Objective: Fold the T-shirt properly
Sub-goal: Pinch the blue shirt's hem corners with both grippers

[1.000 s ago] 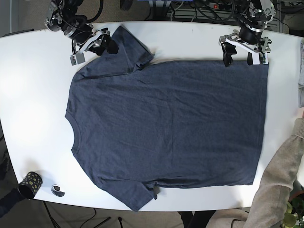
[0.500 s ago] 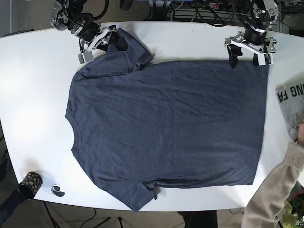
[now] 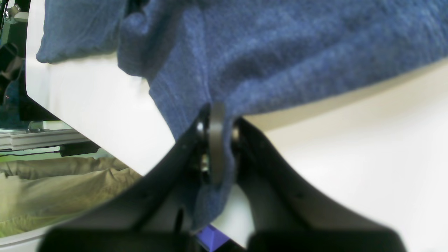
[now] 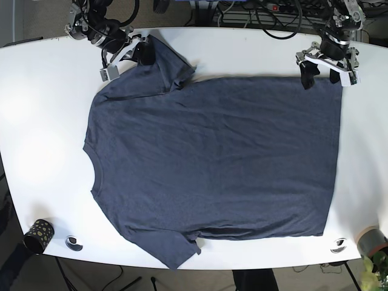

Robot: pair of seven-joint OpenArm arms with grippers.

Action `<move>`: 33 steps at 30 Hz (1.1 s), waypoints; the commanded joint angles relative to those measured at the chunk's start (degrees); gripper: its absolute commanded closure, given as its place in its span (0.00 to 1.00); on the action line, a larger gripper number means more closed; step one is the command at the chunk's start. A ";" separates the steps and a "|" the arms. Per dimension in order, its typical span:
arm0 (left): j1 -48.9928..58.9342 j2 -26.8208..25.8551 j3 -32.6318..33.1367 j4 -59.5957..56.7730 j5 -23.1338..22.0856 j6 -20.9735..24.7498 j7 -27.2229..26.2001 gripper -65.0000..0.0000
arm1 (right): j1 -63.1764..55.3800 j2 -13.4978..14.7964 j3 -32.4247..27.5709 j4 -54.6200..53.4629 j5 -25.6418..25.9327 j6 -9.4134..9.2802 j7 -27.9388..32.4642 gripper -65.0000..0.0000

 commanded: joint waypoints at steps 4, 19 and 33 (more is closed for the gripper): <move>-4.18 -0.36 -6.68 -1.55 -4.25 0.12 6.95 0.24 | -0.28 0.44 0.30 0.91 0.15 0.08 -0.42 1.00; -11.22 -0.80 -13.01 -14.91 -4.25 -7.97 14.07 0.35 | -0.20 0.70 0.39 1.00 0.15 0.08 -0.42 1.00; -16.23 -1.33 -13.01 -21.86 0.67 -8.05 14.16 0.38 | -0.02 0.79 0.48 1.00 0.15 0.08 -0.42 1.00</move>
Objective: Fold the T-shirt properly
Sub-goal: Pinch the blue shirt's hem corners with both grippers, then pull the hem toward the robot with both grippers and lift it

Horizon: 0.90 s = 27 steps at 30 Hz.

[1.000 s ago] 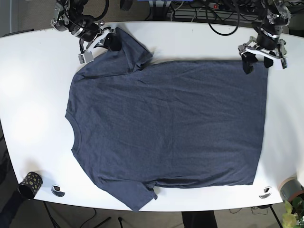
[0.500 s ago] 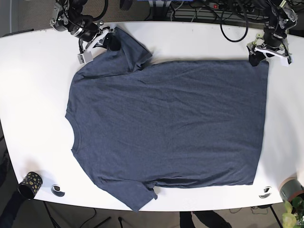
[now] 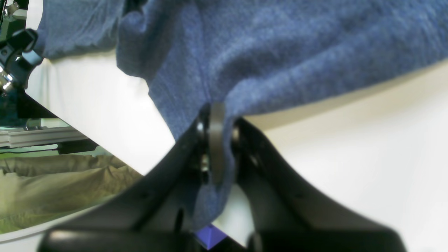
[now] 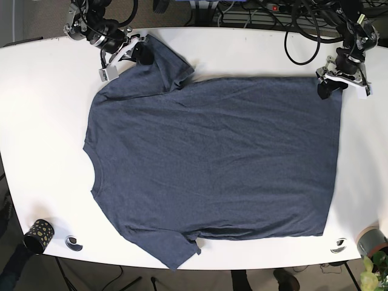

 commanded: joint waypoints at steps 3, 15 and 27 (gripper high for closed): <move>-0.06 -1.14 0.26 -1.19 2.22 0.71 2.69 0.38 | -0.09 0.44 0.24 0.89 0.17 0.06 -0.03 1.00; -1.02 -1.31 0.26 -2.77 2.40 0.71 2.69 0.93 | 0.00 1.67 0.32 0.89 0.34 0.06 -0.03 1.00; 2.84 0.09 0.44 8.75 2.22 0.71 2.16 1.00 | -3.95 1.67 0.32 8.36 0.08 -0.03 2.52 1.00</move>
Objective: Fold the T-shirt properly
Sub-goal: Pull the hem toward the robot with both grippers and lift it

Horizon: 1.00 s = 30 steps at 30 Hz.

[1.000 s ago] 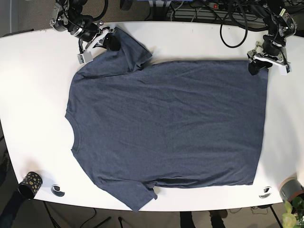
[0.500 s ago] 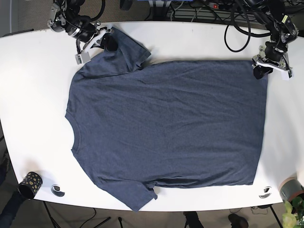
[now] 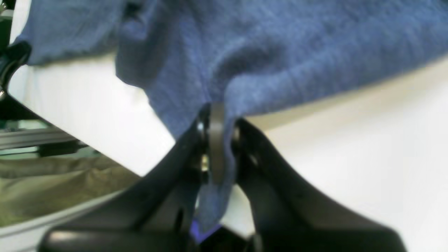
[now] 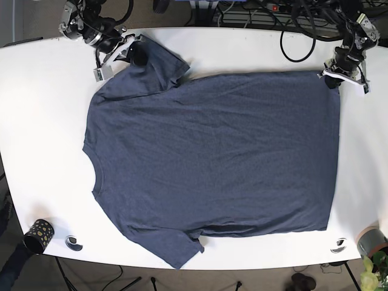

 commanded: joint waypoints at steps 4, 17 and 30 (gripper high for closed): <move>3.56 1.04 1.72 8.52 -0.55 -0.10 -0.66 1.00 | -3.88 0.08 0.32 7.58 1.22 0.65 0.84 1.00; 18.07 2.01 -0.04 16.87 -0.82 -8.80 -0.66 1.00 | -17.07 -0.01 0.32 14.61 1.83 0.91 4.89 1.00; 12.62 3.24 -5.14 17.04 -0.90 -15.57 4.00 1.00 | -13.73 0.25 4.28 15.05 4.73 1.18 4.71 1.00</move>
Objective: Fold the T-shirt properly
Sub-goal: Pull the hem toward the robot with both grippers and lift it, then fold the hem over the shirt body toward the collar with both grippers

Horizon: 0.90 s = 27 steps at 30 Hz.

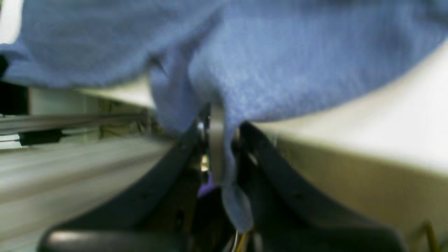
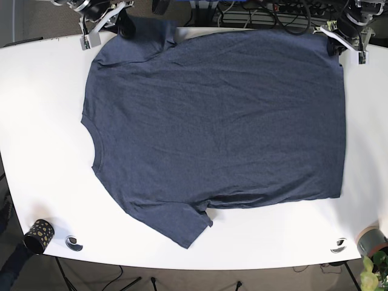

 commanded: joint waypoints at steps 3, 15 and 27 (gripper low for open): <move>-4.08 -0.19 -2.55 2.98 -1.06 -0.64 8.08 1.00 | 2.83 0.32 0.30 1.08 2.40 0.33 0.95 1.00; -12.87 1.48 -2.11 2.45 -0.70 -0.73 10.01 1.00 | 13.03 0.32 -0.05 -0.32 1.87 0.41 0.95 1.00; -17.71 0.07 0.70 0.16 -0.62 -0.29 10.01 1.00 | 24.81 3.22 -0.14 -6.74 1.87 -0.11 0.95 1.00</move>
